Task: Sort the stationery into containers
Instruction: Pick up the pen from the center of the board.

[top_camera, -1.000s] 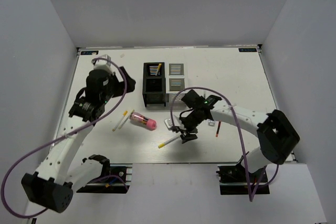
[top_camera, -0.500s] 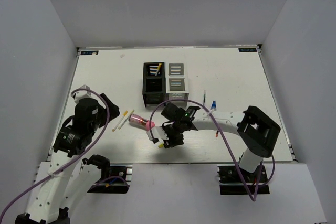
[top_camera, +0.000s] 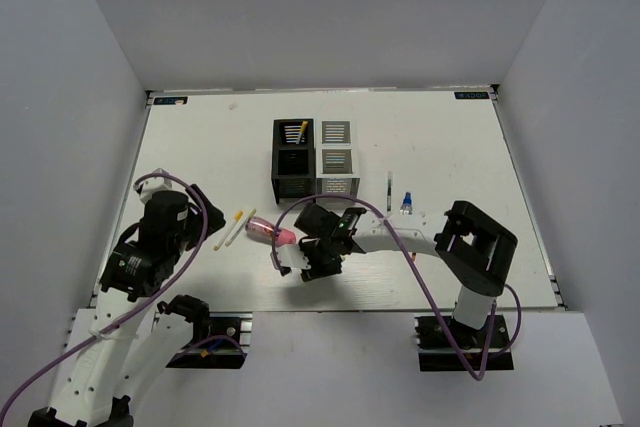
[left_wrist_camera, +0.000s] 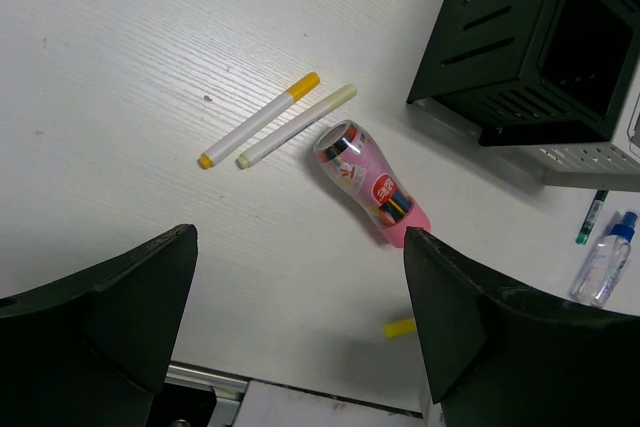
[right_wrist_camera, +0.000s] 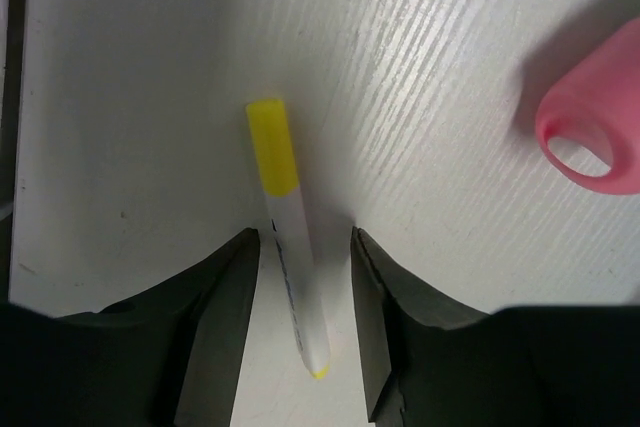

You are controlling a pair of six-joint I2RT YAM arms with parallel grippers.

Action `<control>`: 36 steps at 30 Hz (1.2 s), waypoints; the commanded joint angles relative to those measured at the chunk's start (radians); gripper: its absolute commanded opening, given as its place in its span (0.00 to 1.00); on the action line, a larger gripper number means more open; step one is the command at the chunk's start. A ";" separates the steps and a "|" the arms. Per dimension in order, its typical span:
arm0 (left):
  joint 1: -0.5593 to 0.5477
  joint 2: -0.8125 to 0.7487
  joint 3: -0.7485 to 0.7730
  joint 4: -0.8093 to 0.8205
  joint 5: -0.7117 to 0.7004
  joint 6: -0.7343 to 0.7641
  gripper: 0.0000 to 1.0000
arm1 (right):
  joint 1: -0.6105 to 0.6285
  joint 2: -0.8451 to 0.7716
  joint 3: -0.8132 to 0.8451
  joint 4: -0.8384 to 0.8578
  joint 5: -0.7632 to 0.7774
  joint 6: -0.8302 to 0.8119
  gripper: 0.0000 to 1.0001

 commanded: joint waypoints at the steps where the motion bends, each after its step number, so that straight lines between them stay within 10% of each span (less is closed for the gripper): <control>1: 0.002 -0.001 0.050 -0.028 -0.016 -0.005 0.93 | 0.018 -0.008 -0.007 -0.034 -0.006 -0.057 0.48; 22: 0.002 -0.021 0.059 -0.068 0.003 -0.033 0.92 | 0.033 0.044 0.008 -0.129 -0.110 -0.043 0.04; 36: 0.002 0.117 0.001 0.002 0.078 -0.009 0.79 | -0.212 -0.263 0.199 -0.076 -0.262 0.141 0.00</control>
